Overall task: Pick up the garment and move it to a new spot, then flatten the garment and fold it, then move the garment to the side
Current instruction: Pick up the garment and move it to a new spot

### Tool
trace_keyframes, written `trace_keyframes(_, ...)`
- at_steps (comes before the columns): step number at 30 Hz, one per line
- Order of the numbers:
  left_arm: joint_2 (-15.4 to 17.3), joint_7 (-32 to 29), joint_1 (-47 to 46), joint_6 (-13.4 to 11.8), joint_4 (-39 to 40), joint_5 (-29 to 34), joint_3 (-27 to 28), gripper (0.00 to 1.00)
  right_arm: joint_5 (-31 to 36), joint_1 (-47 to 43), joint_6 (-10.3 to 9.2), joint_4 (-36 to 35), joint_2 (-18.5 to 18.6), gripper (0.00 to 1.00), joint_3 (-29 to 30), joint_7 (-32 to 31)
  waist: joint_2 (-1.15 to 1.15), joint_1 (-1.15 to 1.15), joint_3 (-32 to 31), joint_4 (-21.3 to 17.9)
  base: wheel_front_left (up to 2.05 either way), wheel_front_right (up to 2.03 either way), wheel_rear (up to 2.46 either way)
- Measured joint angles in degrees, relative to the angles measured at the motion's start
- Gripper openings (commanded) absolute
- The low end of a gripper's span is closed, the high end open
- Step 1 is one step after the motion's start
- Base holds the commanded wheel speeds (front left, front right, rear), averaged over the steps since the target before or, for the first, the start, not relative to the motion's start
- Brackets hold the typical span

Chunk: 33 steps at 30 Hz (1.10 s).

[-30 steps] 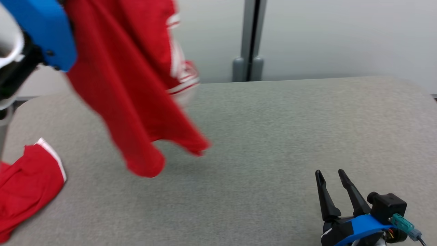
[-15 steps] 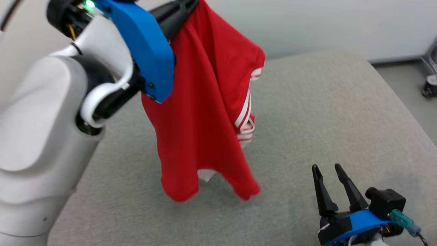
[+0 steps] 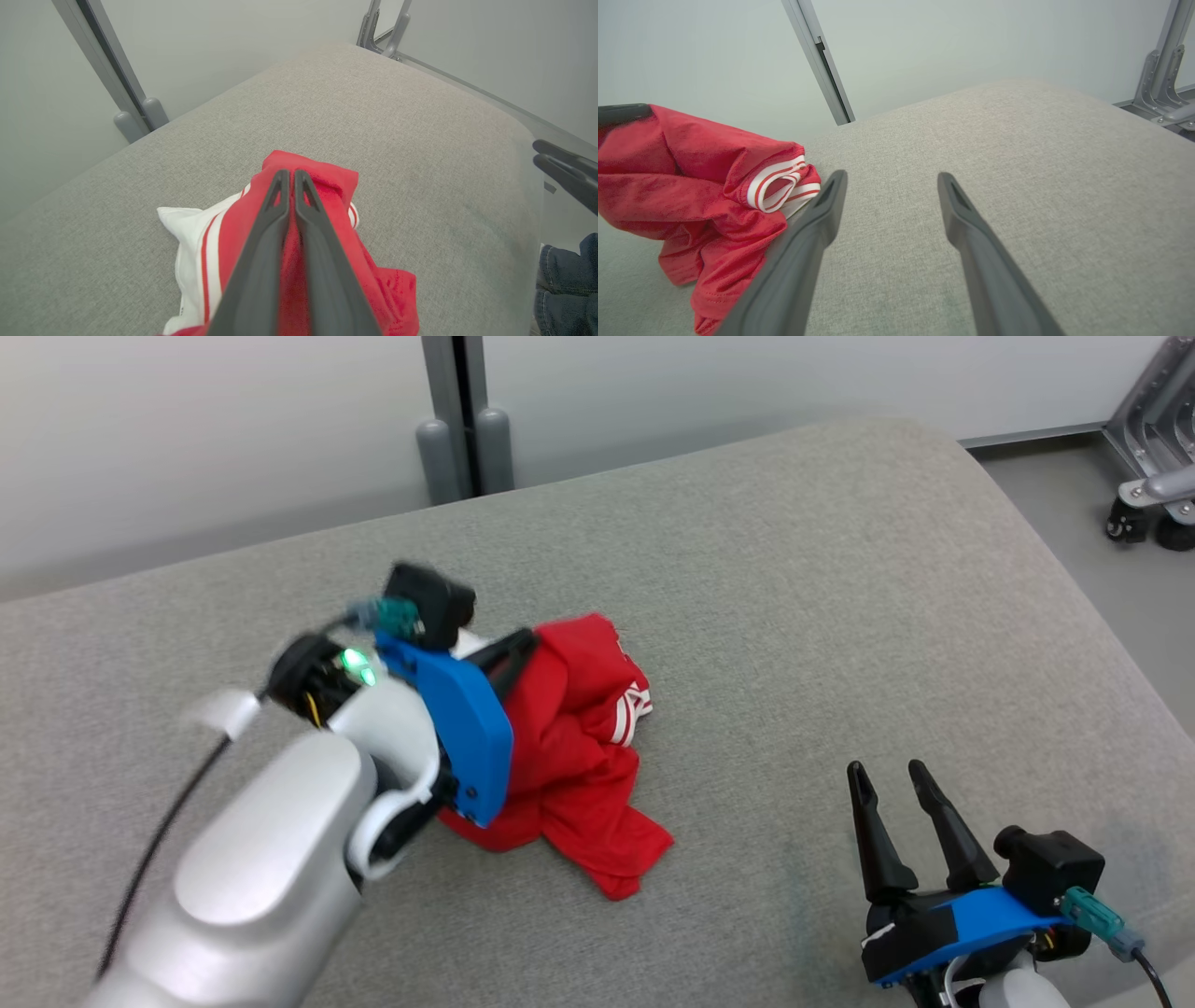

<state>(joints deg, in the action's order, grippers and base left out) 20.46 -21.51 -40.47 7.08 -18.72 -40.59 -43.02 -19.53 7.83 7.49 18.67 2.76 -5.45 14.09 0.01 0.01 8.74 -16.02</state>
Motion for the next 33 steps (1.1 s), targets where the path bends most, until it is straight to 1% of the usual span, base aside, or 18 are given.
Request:
trace_keyframes(1,-0.63,1.88,1.19,-0.21,-1.03,0.48,-0.23,1.00,0.24,0.03,-0.01,0.11,-0.01,1.00,0.05,0.11,0.00,0.00,-0.12,0.29,0.00,0.00,0.00)
trace_keyframes(4,-3.13,9.68,3.98,-3.53,-3.75,1.65,1.10,1.00,0.81,0.23,0.00,0.21,0.00,1.00,0.69,0.14,-0.01,-0.01,-0.80,1.65,0.00,0.00,0.00)
trace_keyframes(7,-5.78,17.25,7.43,-5.66,-5.69,1.05,2.82,1.00,1.05,0.19,0.00,0.35,0.01,1.00,1.13,0.09,0.00,-0.01,-1.72,3.39,0.00,0.00,0.00)
trace_keyframes(9,-6.81,22.56,9.05,-6.39,-6.34,1.53,3.56,1.00,1.27,0.13,0.00,0.36,-0.03,1.00,0.94,-0.20,0.00,-0.01,-2.35,4.53,0.00,0.00,0.00)
trace_keyframes(12,-8.26,30.76,11.11,-8.03,-6.62,1.26,6.19,1.00,1.64,-0.16,0.00,0.14,0.00,1.00,0.89,-0.49,-0.01,-0.01,-3.35,6.22,0.00,0.00,0.00)
trace_keyframes(14,-9.06,34.19,12.82,-8.58,-6.53,0.88,7.82,1.00,1.94,-0.51,0.00,-0.11,0.00,1.00,0.92,-0.88,-0.01,-0.01,-4.02,7.34,0.00,0.00,0.00)
trace_keyframes(18,-10.23,36.33,16.45,-8.45,-3.94,0.37,11.90,1.00,2.41,-1.44,-0.01,-0.79,0.00,1.00,1.38,-1.52,-0.01,-0.02,-5.21,9.58,0.00,0.00,0.00)
trace_keyframes(20,-10.81,36.45,18.69,-8.03,-0.68,1.20,15.85,1.00,2.76,-1.69,-0.01,-1.21,0.01,1.00,1.68,-1.96,-0.01,-0.02,-5.63,10.62,0.00,0.00,0.00)
trace_keyframes(23,-12.07,36.51,23.17,-7.02,4.23,4.25,22.58,1.00,2.91,-2.25,0.00,-1.67,-0.02,1.00,1.94,-2.50,-0.01,-0.01,-6.12,12.08,0.00,0.00,0.00)
trace_keyframes(26,-13.11,36.56,28.36,-6.09,6.35,7.99,27.18,1.00,3.01,-2.54,0.00,-2.04,0.00,1.00,2.21,-2.85,-0.01,-0.01,-6.41,13.30,0.00,0.00,0.00)
trace_keyframes(30,-13.56,36.57,32.94,-5.58,6.39,12.80,30.92,1.00,3.28,-2.86,0.00,-2.42,-0.02,1.00,2.37,-3.26,-0.01,-0.01,-6.62,14.52,0.00,0.00,0.00)
trace_keyframes(33,-13.17,36.56,35.18,-6.02,6.11,17.03,32.26,1.00,3.50,-3.46,0.00,-2.61,-0.02,1.00,2.79,-3.48,-0.01,-0.01,-6.90,15.30,0.00,0.00,0.00)
